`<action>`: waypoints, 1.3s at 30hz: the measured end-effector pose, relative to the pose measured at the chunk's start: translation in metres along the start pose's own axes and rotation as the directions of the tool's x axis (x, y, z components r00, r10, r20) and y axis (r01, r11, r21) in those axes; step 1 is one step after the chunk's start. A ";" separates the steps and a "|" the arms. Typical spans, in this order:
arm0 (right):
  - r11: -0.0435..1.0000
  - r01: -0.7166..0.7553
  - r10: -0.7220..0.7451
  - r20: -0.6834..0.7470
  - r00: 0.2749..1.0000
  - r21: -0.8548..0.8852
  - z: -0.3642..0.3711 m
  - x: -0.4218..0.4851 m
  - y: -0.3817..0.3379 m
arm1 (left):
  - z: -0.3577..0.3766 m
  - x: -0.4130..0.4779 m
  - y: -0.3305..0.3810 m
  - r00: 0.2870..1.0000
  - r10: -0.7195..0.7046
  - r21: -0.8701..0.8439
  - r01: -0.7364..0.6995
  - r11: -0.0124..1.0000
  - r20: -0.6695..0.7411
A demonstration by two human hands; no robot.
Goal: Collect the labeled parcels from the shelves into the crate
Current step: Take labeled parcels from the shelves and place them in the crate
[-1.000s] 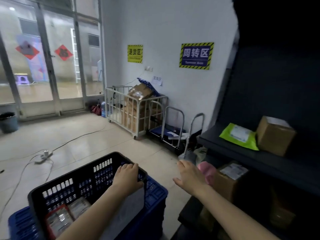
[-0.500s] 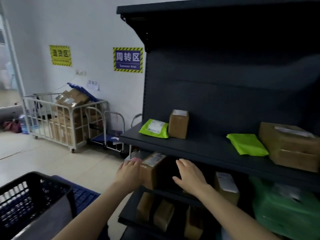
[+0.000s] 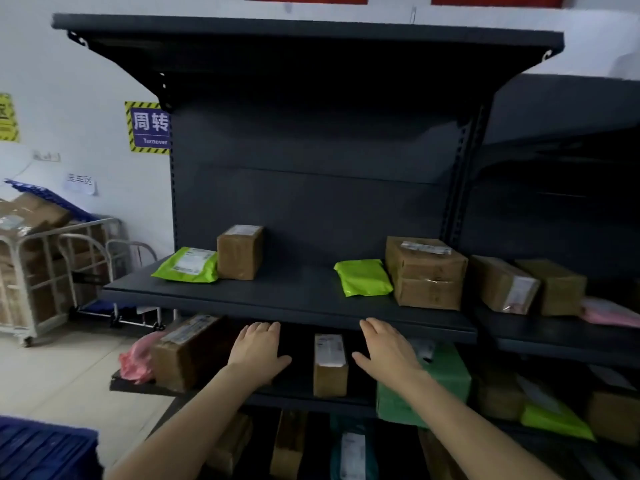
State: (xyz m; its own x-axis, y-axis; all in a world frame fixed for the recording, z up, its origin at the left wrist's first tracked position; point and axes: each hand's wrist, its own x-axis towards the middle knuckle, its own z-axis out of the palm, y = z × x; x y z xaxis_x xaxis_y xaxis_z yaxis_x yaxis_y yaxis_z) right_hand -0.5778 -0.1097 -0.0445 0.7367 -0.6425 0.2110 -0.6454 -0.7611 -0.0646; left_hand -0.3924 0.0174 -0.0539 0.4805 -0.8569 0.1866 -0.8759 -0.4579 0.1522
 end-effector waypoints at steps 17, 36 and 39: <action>0.992 -0.122 0.125 -0.068 0.990 0.043 -0.006 0.001 0.102 | 0.018 0.075 0.094 0.987 0.151 -0.082 -0.155 0.985 -0.046; 0.929 -0.356 0.370 -0.295 0.881 0.102 -0.040 0.118 0.223 | 0.053 0.271 0.169 0.934 0.357 -0.120 -0.353 0.928 0.007; 0.903 -0.386 0.427 -0.306 0.851 0.188 -0.040 0.128 0.239 | 0.064 0.290 0.182 0.924 0.377 -0.085 -0.372 0.925 0.060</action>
State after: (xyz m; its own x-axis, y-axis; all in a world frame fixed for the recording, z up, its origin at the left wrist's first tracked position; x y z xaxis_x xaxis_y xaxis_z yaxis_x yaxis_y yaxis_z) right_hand -0.6452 -0.3703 0.0059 0.2891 -0.8446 0.4505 -0.8291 -0.4562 -0.3233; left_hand -0.4153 -0.3295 -0.0346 0.1113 -0.9788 0.1718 -0.9844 -0.0849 0.1540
